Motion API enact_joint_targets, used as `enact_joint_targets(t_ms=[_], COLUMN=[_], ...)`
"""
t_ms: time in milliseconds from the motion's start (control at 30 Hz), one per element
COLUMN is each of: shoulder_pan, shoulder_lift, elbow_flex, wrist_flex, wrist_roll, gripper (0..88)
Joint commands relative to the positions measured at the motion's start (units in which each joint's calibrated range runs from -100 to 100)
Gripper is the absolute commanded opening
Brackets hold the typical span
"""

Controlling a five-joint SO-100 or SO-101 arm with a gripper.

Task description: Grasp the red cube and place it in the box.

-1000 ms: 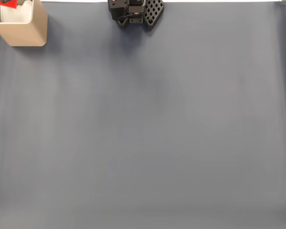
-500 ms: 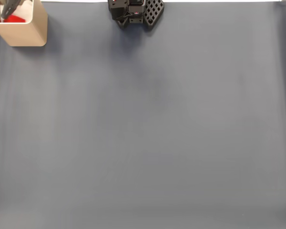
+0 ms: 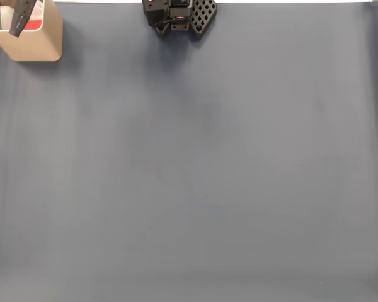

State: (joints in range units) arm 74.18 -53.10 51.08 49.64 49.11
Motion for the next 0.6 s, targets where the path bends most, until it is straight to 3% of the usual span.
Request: enact_joint_targets(t_ms=[0, 567], shoulder_pan=[0.39, 0.39], shoulder_lift=[-1.57, -1.75], elbow_flex=[-0.26, 0.01], wrist_flex=[-0.3, -0.38], wrist_roll=[0.15, 0.0], gripper=[52.2, 51.8])
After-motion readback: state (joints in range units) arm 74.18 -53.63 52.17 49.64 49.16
